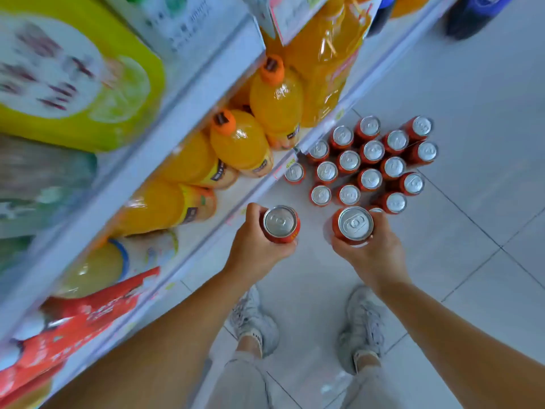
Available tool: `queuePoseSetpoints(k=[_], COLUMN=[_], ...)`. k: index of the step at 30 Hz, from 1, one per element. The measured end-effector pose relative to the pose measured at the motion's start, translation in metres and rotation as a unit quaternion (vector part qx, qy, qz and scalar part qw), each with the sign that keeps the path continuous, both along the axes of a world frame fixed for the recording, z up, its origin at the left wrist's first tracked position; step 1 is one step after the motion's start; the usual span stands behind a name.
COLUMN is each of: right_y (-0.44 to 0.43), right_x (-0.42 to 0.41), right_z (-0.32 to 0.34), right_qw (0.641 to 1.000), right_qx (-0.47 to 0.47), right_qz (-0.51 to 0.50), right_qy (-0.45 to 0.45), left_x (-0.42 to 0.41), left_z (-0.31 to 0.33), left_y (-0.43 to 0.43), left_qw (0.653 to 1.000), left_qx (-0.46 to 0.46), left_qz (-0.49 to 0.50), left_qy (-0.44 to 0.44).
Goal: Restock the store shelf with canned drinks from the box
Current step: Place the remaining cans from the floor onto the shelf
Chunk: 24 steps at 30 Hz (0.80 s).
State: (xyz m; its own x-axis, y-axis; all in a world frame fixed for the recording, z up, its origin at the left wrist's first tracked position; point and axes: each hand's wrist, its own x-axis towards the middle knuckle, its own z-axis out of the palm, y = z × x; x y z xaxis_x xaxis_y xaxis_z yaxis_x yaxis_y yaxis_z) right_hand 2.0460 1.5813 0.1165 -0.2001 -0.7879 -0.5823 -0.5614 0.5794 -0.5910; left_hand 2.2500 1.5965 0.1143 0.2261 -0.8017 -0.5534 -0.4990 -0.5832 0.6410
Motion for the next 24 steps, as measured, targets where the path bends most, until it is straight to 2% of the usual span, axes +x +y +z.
queuePoseSetpoints(k=[6,12,17,24], right_y=[-0.015,-0.019,-0.002,0.022], right_x=[0.002,0.020,0.055,0.147], right_z=[0.245,0.450,0.592,0.702], right_qw=[0.996,0.965,0.910,0.829], right_qx=[-0.055,-0.122,-0.243,-0.357], right_qz=[0.047,0.139,0.207,0.263], right_qy=[-0.057,-0.188,-0.265,-0.340], left_x=[0.007,0.026,0.048,0.112], left_z=[0.254,0.479,0.596,0.705], left_y=[-0.003,0.023,0.072,0.131], left_qw=[0.996,0.975,0.942,0.882], left_qx=[-0.076,-0.186,-0.285,-0.428], left_qz=[0.021,0.082,0.141,0.193], left_qy=[0.035,0.091,0.102,0.042])
